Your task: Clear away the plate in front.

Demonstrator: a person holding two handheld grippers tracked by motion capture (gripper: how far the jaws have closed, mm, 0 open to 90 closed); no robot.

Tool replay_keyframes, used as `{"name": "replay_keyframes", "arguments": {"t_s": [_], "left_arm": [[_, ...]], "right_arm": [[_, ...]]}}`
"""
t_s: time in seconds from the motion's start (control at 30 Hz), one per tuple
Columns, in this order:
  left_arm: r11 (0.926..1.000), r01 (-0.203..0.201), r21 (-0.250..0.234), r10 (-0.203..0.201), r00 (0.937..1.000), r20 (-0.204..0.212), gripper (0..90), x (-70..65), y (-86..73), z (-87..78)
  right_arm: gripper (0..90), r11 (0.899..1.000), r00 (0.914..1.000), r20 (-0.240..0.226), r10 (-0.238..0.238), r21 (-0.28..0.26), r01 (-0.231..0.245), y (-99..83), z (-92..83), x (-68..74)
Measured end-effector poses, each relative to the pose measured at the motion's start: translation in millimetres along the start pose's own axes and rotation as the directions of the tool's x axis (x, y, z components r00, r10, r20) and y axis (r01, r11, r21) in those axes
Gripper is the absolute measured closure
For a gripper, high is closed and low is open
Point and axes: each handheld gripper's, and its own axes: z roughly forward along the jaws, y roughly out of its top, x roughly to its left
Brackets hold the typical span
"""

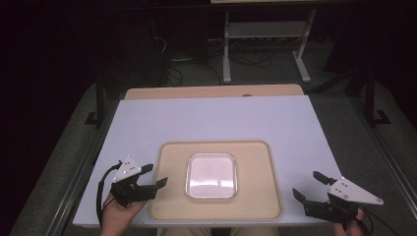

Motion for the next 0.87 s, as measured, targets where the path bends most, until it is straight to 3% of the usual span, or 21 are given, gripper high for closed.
{"name": "replay_keyframes", "arguments": {"t_s": [0.43, 0.63, 0.87], "left_arm": [[0.9994, -0.01, -0.033, 0.008, 0.9989, -0.045, 28.2, 3.3, -13.0, -15.0], [0.9991, -0.025, -0.035, 0.023, 0.9987, -0.046, 27.2, 2.7, -19.2, -16.4], [0.9991, 0.004, -0.042, -0.006, 0.9991, -0.042, 27.3, 5.0, -21.9, -18.4]], "right_arm": [[13.0, 1.0, 1.0, 0.002, 0.001, 0.003, -0.001, -0.2, 0.4, -0.1], [12.9, 1.0, 1.0, -0.002, 0.002, -0.001, -0.002, 0.1, -0.1, 0.1], [12.9, 1.0, 1.0, -0.009, 0.004, 0.0, -0.004, 0.3, 0.2, 0.4]]}}
